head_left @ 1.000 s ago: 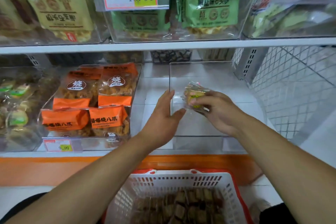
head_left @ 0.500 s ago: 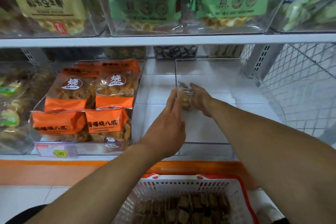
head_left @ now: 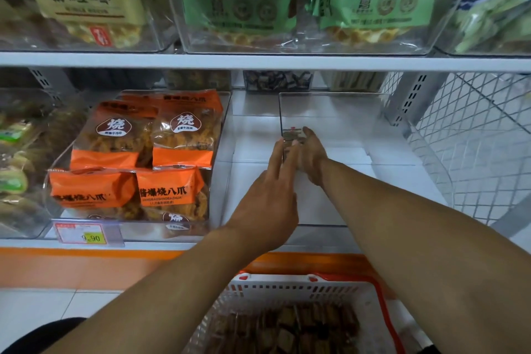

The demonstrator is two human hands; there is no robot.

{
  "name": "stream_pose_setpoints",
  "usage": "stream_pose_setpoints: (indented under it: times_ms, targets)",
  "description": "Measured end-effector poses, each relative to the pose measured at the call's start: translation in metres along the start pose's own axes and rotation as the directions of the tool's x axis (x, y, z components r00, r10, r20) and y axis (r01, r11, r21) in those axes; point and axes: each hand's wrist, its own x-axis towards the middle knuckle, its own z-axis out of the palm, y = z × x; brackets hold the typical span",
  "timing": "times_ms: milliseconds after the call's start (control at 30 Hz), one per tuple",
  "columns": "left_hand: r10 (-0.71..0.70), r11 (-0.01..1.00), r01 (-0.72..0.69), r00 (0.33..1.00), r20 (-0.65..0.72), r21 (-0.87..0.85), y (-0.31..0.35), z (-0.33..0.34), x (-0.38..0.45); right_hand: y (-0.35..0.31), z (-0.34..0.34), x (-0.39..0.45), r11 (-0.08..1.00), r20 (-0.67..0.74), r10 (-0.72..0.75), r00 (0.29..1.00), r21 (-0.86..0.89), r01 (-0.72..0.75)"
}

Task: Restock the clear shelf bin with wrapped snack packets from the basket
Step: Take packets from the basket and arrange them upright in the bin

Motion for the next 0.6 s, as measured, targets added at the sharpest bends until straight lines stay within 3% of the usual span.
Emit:
stream_pose_setpoints:
  times_ms: [67, 133, 167, 233, 267, 333, 400, 533, 600]
  targets:
    - [0.008, 1.0, -0.008, 1.0, -0.014, -0.001, -0.001, 0.002, -0.001, -0.001, -0.001, -0.004, 0.986, -0.082, 0.084, 0.993, 0.152, -0.071]
    - [0.019, 1.0, -0.019, 0.999, -0.033, 0.009, -0.003, 0.003, -0.002, -0.005, -0.002, -0.008, 0.997, -0.132, 0.019, 0.991, -0.066, -0.028]
    - [0.016, 1.0, -0.015, 0.999, -0.033, 0.014, -0.004, 0.003, -0.004, -0.006, -0.005, -0.011, 0.954, -0.163, -0.07, 0.984, -0.3, 0.019]
    - [-0.009, 0.998, 0.012, 0.999, -0.036, 0.067, 0.0, 0.003, -0.009, -0.008, -0.01, -0.016, 0.774, -0.12, -0.268, 0.956, -0.617, 0.14]
    - [-0.027, 0.994, 0.033, 0.998, -0.052, 0.104, 0.004, 0.003, -0.014, -0.009, -0.015, -0.02, 0.664, -0.085, -0.414, 0.906, -0.709, 0.237]
    - [-0.035, 0.989, 0.046, 0.996, -0.08, 0.144, 0.015, 0.002, -0.027, -0.016, -0.017, -0.039, 0.528, 0.015, -0.65, 0.76, -0.71, 0.466]
    - [0.014, 0.983, 0.004, 0.995, -0.101, 0.183, 0.025, 0.0, -0.044, -0.019, -0.013, -0.068, 0.416, 0.034, -0.834, 0.551, -0.617, 0.668]
    - [0.052, 0.978, -0.021, 0.988, -0.147, 0.207, 0.034, -0.001, -0.082, -0.002, -0.01, -0.127, 0.083, 0.184, -0.962, 0.202, -0.506, 0.858]
    - [0.053, 0.978, -0.018, 0.986, -0.16, 0.208, 0.031, 0.002, -0.096, 0.022, -0.016, -0.151, -0.025, 0.233, -0.968, 0.095, -0.467, 0.884]
